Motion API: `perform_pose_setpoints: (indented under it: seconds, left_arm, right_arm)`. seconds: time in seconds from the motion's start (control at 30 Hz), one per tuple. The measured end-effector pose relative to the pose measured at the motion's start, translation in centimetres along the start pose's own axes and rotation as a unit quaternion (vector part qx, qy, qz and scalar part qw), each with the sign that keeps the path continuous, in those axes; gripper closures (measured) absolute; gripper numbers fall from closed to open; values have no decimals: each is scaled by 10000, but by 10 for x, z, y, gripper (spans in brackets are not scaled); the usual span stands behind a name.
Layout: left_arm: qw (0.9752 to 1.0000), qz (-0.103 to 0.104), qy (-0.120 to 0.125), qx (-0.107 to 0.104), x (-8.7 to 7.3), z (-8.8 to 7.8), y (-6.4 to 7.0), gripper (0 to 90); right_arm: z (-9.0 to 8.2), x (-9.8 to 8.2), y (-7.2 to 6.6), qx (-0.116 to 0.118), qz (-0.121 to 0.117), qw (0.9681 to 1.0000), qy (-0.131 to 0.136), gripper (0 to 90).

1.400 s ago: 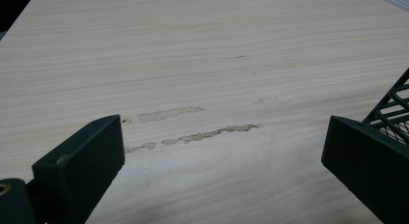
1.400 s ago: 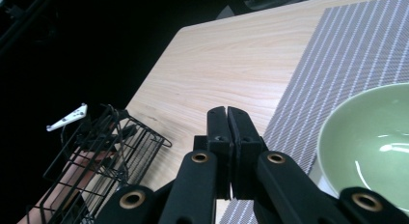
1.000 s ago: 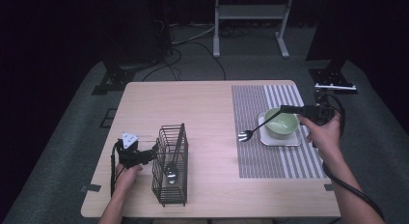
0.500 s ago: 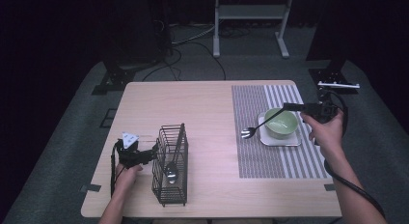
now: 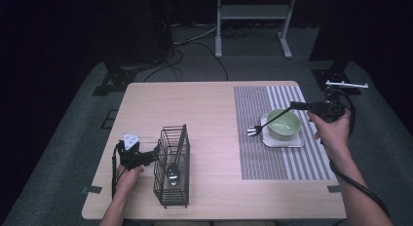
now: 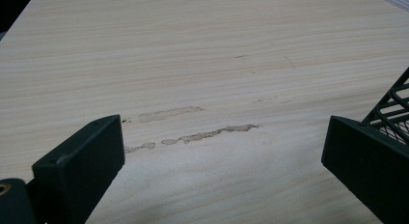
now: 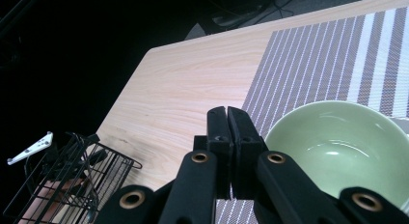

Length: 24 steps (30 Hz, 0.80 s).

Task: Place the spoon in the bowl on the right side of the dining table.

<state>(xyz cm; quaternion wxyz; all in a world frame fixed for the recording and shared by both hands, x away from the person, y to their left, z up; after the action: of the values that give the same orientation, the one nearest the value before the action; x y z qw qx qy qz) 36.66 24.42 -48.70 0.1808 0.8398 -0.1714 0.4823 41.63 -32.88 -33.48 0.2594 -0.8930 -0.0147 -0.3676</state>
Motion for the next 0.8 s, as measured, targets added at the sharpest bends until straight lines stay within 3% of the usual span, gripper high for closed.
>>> perform_pose_setpoints:
  seconds: [0.8]
  left_arm:
    - [10000,-3,6,13,0,0,0,4]
  right_arm:
    - [-12,10,14,-242,157,9995,162,885]
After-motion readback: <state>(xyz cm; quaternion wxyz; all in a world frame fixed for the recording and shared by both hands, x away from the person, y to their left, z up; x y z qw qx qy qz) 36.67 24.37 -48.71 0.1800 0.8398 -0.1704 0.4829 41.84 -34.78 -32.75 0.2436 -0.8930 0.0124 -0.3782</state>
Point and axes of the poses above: each handheld gripper's, and its own axes: z roughly forward along the jaws, x roughly out of its top, y roughly to its right, the point moved 2 cm from there along z, roughly forward along the jaws, and after that the axes turned 14 degrees about -x, right-handed, at the moved point
